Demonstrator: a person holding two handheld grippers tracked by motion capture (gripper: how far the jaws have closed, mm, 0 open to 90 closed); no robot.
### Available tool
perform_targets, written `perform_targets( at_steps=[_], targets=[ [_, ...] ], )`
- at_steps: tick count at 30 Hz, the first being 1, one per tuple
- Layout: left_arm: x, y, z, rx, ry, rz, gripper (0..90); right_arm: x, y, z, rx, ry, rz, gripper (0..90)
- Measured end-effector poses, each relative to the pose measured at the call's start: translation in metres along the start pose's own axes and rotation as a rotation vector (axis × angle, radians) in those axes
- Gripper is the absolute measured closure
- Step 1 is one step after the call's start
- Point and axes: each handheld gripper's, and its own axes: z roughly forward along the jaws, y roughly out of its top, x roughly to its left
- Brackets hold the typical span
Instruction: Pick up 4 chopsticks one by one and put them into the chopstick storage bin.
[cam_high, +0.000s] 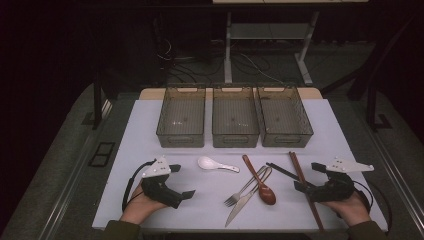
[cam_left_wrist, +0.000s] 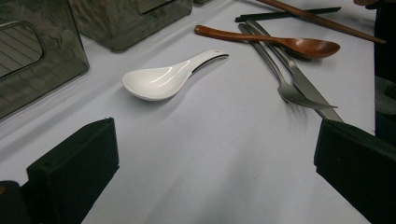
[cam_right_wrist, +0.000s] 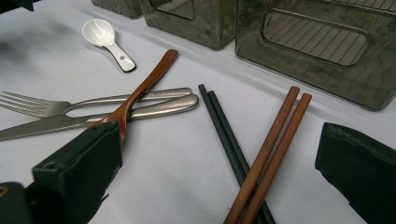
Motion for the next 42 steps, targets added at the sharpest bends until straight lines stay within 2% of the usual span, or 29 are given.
perform_targets(
  at_steps=[4, 6, 9, 11, 24, 27, 30, 33, 38, 42],
  targets=[
    [0.000, 0.000, 0.000, -0.002, 0.002, 0.002, 0.0, -0.001, 0.001, 0.000, 0.014, -0.001, 0.008, 1.0],
    [0.000, 0.000, 0.000, -0.001, 0.003, 0.002, 0.0, -0.001, 0.001, 0.000, 0.042, -0.003, 0.024, 1.4],
    [0.001, 0.000, 0.001, 0.002, 0.001, -0.003, 0.0, -0.001, 0.003, -0.002, 0.046, -0.011, 0.037, 1.3],
    [0.001, 0.000, 0.001, 0.001, 0.002, -0.005, 0.0, -0.002, 0.004, -0.002, 0.046, -0.022, 0.029, 1.3],
    [0.000, 0.000, -0.001, -0.003, 0.001, -0.001, 0.0, -0.008, 0.015, 0.006, 0.097, -0.093, 0.058, 1.4],
    [0.001, 0.000, -0.001, -0.003, 0.000, -0.001, 0.0, -0.010, 0.017, 0.009, 0.098, -0.100, 0.062, 6.1],
    [0.000, 0.000, -0.001, -0.011, 0.002, -0.009, 0.0, -0.012, 0.019, 0.011, 0.099, -0.112, 0.070, 6.7],
    [0.001, 0.000, -0.001, -0.009, 0.005, -0.010, 0.0, -0.015, 0.021, 0.012, 0.098, -0.124, 0.075, 14.5],
    [0.001, 0.001, 0.000, -0.009, 0.010, -0.008, 0.0, -0.022, 0.027, 0.020, 0.111, -0.148, 0.107, 15.2],
    [0.001, 0.000, 0.000, -0.012, 0.007, -0.010, 0.0, -0.025, 0.030, 0.024, 0.117, -0.154, 0.098, 15.2]
  ],
)
